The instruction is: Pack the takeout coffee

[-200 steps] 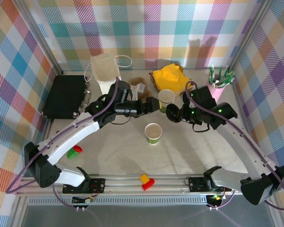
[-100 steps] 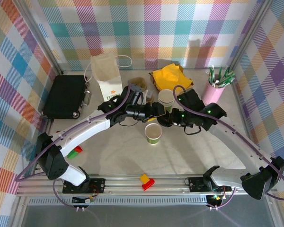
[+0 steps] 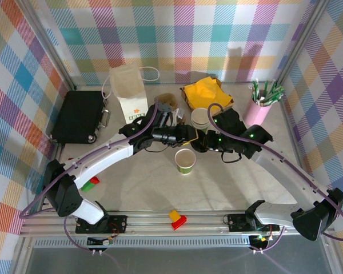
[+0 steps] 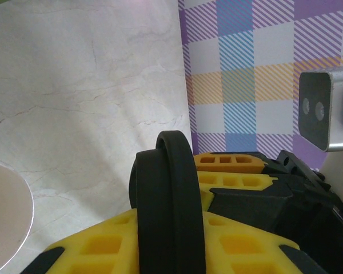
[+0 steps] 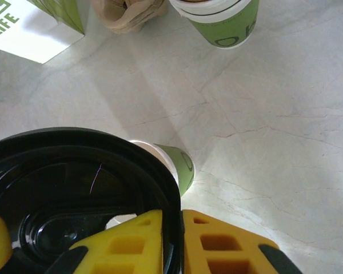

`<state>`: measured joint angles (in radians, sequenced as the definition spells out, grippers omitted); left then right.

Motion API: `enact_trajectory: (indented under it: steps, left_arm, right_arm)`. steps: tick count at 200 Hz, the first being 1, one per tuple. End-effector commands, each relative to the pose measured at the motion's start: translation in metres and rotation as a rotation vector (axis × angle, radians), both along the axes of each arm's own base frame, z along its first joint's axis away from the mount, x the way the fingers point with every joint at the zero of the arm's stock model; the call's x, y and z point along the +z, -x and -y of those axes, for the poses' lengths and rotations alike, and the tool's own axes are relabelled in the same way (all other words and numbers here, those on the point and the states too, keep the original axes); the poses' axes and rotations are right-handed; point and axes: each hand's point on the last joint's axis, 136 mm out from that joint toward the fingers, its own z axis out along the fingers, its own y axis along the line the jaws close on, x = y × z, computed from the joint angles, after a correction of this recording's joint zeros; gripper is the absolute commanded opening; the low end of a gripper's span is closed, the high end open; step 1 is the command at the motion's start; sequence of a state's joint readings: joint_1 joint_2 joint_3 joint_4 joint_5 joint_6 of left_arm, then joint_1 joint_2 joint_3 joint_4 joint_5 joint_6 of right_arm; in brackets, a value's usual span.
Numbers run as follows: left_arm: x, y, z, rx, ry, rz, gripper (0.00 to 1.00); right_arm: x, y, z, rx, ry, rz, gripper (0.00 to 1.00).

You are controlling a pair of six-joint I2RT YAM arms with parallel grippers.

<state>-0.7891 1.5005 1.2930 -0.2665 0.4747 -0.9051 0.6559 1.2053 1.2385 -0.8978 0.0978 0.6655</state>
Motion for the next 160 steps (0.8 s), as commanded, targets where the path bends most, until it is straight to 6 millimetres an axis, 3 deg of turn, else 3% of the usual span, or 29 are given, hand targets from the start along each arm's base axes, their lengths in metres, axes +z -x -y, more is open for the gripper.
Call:
enact_trajectory:
  steps: [1, 42, 69, 79, 91, 134, 160]
  left_arm:
    - [0.012, 0.011, 0.001, -0.031, 0.041, 0.008, 0.22]
    - [0.02, 0.011, -0.017, 0.015, 0.053, 0.004, 0.21]
    - [0.025, 0.014, -0.036, 0.057, 0.065, -0.003, 0.21]
    - [0.019, 0.017, -0.049, 0.082, 0.036, -0.037, 0.21]
    - [0.017, 0.02, -0.062, 0.112, 0.022, -0.062, 0.21]
    - [0.02, 0.034, -0.106, 0.216, 0.034, -0.136, 0.21]
    - [0.028, 0.042, -0.131, 0.274, 0.044, -0.14, 0.27]
  right_arm:
    - [0.032, -0.007, -0.014, 0.049, -0.066, 0.11, 0.21]
    - [0.068, 0.0, -0.014, 0.18, -0.086, 0.294, 0.35]
    - [0.101, 0.017, -0.016, 0.325, -0.141, 0.499, 0.49]
    - [0.112, 0.026, -0.019, 0.393, -0.163, 0.571, 0.53]
    - [0.121, 0.038, -0.024, 0.492, -0.175, 0.653, 0.53]
    - [0.125, 0.058, -0.036, 0.703, -0.123, 0.789, 0.51]
    - [0.125, 0.071, -0.053, 0.812, -0.096, 0.928, 0.51]
